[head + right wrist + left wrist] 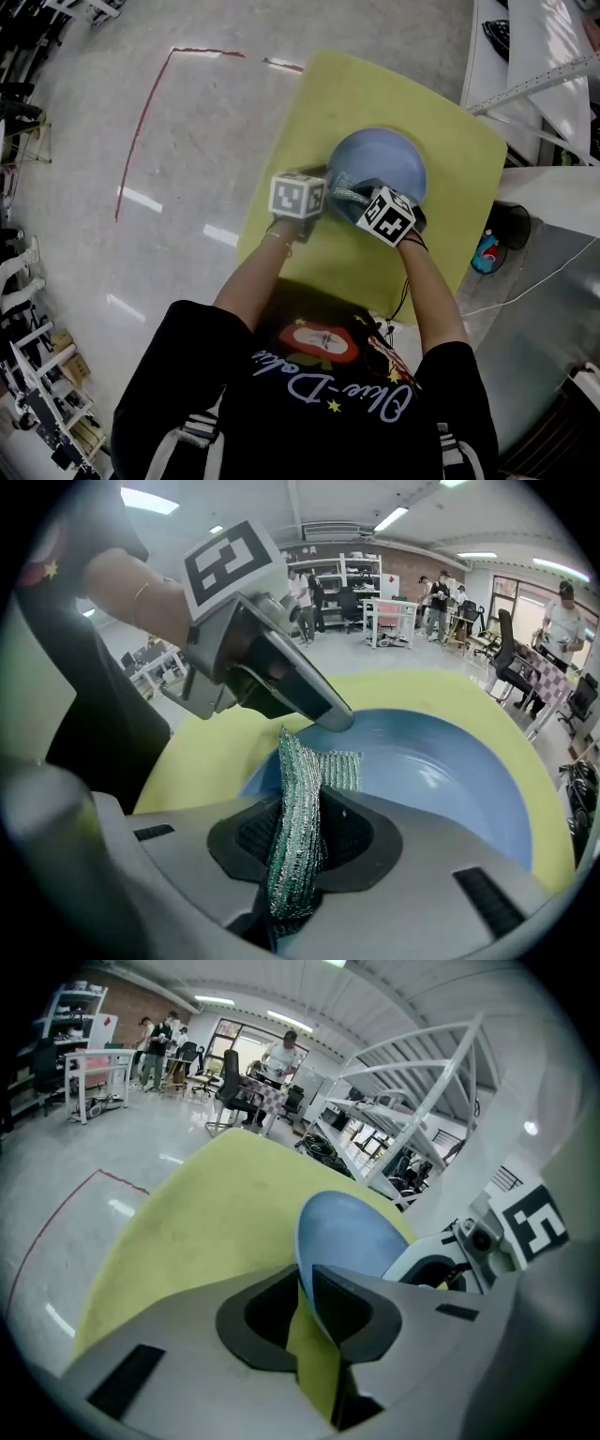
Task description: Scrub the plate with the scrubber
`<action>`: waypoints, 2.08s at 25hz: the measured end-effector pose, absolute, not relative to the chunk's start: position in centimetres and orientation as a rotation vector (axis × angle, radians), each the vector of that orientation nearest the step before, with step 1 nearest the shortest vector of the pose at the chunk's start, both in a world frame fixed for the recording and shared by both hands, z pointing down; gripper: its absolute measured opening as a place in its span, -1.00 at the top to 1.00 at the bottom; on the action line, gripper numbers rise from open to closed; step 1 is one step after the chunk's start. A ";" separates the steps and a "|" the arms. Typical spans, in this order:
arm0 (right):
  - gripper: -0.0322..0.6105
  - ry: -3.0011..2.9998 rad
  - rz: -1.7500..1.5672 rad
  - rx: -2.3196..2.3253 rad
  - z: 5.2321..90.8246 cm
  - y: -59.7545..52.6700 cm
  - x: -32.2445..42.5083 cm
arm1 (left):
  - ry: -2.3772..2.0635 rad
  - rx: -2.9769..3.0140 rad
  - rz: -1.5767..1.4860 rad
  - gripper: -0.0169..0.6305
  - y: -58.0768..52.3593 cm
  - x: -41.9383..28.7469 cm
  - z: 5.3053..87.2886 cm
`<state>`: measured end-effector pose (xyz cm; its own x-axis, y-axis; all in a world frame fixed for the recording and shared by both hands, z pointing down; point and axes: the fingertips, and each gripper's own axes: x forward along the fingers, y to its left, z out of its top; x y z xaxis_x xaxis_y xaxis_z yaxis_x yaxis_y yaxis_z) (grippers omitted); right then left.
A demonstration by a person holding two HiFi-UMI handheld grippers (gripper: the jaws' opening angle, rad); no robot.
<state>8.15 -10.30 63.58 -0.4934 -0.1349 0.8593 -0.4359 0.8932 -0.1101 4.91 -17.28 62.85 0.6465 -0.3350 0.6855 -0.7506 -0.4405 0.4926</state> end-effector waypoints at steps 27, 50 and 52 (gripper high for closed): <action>0.70 -2.056 0.184 0.762 61.7 -19.4 15.5 | -0.859 2.053 0.703 0.80 -16.7 5.0 63.6; 0.69 -2.073 0.402 0.530 63.7 -12.3 12.1 | -0.890 2.074 0.752 0.79 -16.9 5.0 63.5; 0.69 -2.082 0.418 0.513 63.8 -11.8 11.5 | -0.896 2.072 0.757 0.79 -16.9 4.7 63.7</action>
